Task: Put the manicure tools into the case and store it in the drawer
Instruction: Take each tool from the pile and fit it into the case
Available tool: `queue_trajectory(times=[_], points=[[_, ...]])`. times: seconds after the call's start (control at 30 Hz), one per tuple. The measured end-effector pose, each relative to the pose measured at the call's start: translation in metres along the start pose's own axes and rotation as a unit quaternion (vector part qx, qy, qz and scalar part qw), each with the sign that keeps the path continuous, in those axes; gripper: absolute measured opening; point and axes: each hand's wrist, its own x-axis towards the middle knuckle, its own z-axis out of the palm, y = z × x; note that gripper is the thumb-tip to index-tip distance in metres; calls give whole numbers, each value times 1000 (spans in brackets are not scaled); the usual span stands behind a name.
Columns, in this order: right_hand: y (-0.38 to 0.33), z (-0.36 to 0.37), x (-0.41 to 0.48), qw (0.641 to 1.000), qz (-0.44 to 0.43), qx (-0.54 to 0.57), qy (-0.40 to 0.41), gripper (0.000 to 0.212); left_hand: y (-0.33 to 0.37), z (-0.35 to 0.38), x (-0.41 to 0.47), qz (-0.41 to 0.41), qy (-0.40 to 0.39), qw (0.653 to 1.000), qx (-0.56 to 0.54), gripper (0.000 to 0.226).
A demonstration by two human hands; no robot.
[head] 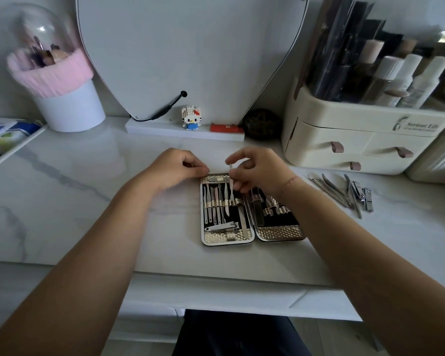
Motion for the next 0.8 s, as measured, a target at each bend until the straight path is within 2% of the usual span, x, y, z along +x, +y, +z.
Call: queue_trajectory(times=[0.23, 0.43, 0.6, 0.8], points=[[9, 5, 12, 996, 4, -66, 59, 13, 0, 0, 0, -7, -8, 1000, 0, 5], [7, 3, 13, 994, 7, -104, 43, 14, 2, 0, -1, -4, -11, 1000, 1, 4], [7, 2, 11, 979, 1, -200, 29, 12, 2, 0, -1, -2, -12, 1000, 1, 5], [2, -2, 3, 970, 1, -242, -4, 16, 1, 0, -1, -1, -13, 1000, 2, 7]])
